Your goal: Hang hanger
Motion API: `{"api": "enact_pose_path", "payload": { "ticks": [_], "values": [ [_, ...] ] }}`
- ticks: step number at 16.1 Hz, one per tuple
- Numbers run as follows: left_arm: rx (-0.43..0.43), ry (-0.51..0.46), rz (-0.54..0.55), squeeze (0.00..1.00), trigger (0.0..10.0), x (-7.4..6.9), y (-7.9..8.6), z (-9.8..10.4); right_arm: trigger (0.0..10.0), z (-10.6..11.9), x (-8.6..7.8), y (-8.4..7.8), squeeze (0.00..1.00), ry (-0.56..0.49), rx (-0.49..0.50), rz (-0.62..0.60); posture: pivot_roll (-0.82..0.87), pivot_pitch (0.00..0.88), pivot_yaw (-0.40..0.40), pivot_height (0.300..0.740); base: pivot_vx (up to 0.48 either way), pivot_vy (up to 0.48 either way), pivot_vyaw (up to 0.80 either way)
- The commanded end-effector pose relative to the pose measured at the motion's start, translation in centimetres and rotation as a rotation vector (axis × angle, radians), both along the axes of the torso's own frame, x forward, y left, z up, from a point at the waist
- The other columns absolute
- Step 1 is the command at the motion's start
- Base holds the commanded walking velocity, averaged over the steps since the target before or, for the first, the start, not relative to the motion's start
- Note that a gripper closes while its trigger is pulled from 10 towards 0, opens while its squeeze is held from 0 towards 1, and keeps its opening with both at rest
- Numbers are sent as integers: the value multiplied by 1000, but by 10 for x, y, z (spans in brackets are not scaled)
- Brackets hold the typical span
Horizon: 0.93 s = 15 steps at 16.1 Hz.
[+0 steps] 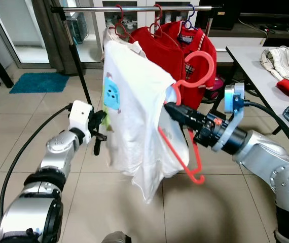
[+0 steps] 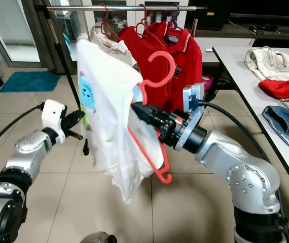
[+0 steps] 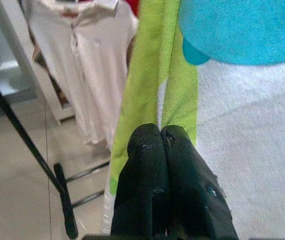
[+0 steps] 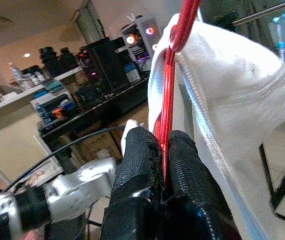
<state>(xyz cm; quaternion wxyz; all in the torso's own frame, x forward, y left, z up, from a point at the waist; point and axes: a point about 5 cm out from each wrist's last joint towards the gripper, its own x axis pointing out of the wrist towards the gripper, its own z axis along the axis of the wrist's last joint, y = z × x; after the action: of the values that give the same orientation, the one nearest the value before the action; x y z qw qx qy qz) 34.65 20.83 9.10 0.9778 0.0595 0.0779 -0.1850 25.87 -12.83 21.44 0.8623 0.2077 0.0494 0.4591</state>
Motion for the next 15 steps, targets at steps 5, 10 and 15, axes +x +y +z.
{"api": "enact_pose_path", "payload": {
  "ticks": [5, 10, 15],
  "values": [
    [20, 149, 14, 0, 0, -26, 1, -40, 10000, 13, 12, -4, 0, -119, -35, -121, -45, 0, 53, 740, 0, 0, 0],
    [139, 281, -42, 0, 0, -45, -7, -69, 10000, 20, 26, -9, 0, -157, -54, -245, -44, 0, 53, 740, 0, 0, 0],
    [165, 322, -69, 0, 0, -51, -11, -77, 10000, 21, 29, -13, 0, -168, -78, -288, -47, 0, 53, 740, 0, 0, 0]
  ]
}}
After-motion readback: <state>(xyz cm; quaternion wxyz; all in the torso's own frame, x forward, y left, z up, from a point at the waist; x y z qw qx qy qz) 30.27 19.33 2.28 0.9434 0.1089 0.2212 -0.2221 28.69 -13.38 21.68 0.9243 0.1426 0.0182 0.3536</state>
